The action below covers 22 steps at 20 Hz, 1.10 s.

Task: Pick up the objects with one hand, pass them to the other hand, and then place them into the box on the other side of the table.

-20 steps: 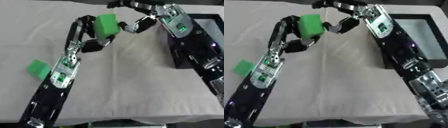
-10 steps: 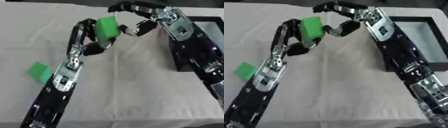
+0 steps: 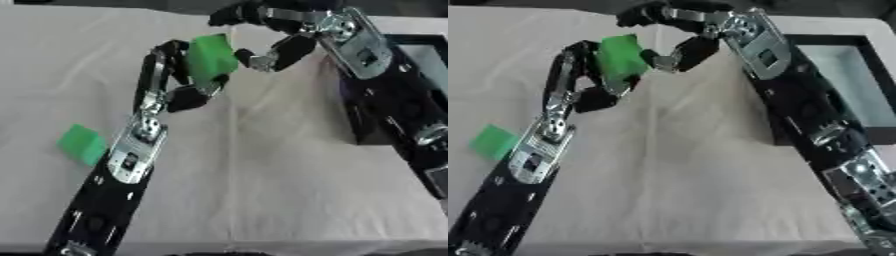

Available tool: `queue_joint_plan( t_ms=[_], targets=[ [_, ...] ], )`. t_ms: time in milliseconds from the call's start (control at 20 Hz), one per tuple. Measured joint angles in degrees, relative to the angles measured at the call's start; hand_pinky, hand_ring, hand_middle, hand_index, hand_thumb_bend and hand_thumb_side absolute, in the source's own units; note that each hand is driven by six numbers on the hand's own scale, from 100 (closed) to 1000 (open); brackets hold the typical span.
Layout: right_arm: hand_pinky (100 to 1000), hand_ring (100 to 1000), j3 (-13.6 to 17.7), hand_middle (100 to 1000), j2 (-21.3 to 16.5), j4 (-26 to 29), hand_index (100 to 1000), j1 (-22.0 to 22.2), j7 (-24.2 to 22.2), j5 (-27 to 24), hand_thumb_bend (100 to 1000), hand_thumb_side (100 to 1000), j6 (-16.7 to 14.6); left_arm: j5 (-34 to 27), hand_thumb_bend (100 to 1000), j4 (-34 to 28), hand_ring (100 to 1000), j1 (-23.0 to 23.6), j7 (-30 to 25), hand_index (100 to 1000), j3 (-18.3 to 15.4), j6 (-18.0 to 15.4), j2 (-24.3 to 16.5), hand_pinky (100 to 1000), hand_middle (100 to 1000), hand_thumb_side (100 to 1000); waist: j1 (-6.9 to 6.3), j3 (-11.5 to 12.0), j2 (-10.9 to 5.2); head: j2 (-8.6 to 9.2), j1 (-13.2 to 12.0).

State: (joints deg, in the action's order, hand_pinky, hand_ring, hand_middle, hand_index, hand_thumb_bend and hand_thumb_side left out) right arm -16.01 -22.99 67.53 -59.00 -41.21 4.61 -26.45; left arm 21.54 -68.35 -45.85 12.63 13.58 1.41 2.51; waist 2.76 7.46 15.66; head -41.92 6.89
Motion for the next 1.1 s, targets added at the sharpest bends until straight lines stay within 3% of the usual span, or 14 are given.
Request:
queue_joint_plan(
  t_ms=[250, 650, 1100],
  targets=[
    [1000, 974, -0.3, 928, -0.1, 1.0, 983, 0.0, -0.1, -0.1, 100, 360, 0.1, 0.2, 100, 0.0, 283, 0.0, 0.2, 424, 0.0, 0.1, 0.4, 383, 266, 110, 0.04, 0.0, 0.14, -0.02, 0.0],
    [1000, 983, -0.3, 939, -0.1, 0.9, 998, 0.3, 3.2, 2.7, 139, 290, -3.2, -0.1, 100, -0.1, 278, 0.0, 0.1, 419, 0.0, 0.0, 0.5, 380, 260, 109, 0.19, 0.0, 0.15, -0.08, 0.0],
    [1000, 985, 0.0, 941, -0.1, 0.0, 1000, 0.6, 5.4, 5.1, 212, 363, -5.4, -1.5, 100, -1.1, 269, 0.0, 0.5, 410, 0.4, -0.4, 0.9, 369, 250, 121, 0.55, 0.1, 0.15, -0.24, 0.1]
  ],
)
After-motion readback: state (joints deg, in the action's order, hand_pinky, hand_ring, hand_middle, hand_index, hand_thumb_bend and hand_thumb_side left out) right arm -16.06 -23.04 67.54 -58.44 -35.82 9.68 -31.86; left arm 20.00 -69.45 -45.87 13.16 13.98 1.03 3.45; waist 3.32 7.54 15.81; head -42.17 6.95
